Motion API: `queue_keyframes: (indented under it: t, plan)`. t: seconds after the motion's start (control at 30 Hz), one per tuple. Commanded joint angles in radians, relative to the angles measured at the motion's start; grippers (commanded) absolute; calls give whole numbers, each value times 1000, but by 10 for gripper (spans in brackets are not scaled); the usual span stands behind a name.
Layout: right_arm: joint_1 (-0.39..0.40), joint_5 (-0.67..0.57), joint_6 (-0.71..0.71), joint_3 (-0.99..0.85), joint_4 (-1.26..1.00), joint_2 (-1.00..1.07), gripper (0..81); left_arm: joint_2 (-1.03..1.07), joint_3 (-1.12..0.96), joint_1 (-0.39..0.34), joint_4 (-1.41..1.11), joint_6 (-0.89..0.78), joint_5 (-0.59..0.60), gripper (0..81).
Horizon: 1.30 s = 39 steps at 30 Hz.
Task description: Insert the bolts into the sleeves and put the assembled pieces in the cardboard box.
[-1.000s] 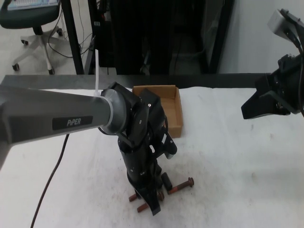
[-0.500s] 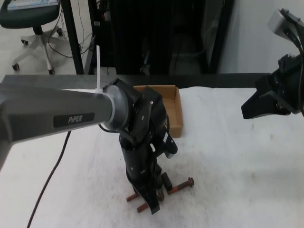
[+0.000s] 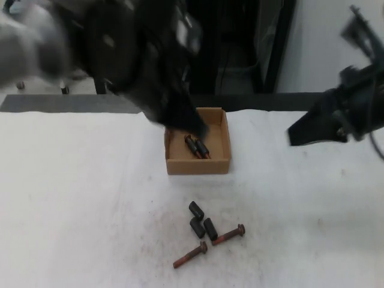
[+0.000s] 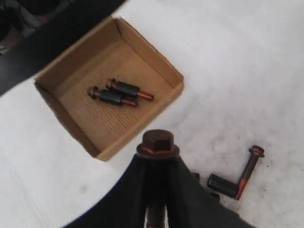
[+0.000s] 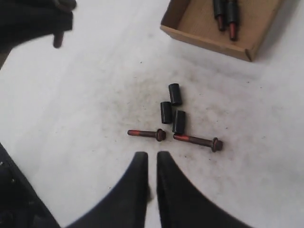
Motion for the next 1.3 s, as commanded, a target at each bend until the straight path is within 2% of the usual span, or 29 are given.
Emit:
queue_keyframes:
  t: [0.0,0.1,0.23,0.37,0.57,0.8,1.03,1.27]
  plan:
    - [40,21,6,5,-33,36,195,-102,30,37,-15,-54,12,4]
    - [132,102,29,3,-101,113,302,-231,76,92,-26,-60,12,4]
    - [250,218,30,-25,-179,225,284,-402,158,173,-54,-72,12,4]
    - [310,297,11,-110,-166,361,277,-584,231,242,-84,-113,12,4]
    - [337,465,-114,-306,16,556,277,-753,324,272,-105,-111,12,4]
    - [341,560,-116,-456,43,666,277,-837,416,272,-103,-111,12,4]
    - [367,564,-113,-551,67,722,277,-843,478,272,-65,-111,12,4]
    - [404,570,-113,-556,135,769,277,-843,497,272,-65,-111,12,4]
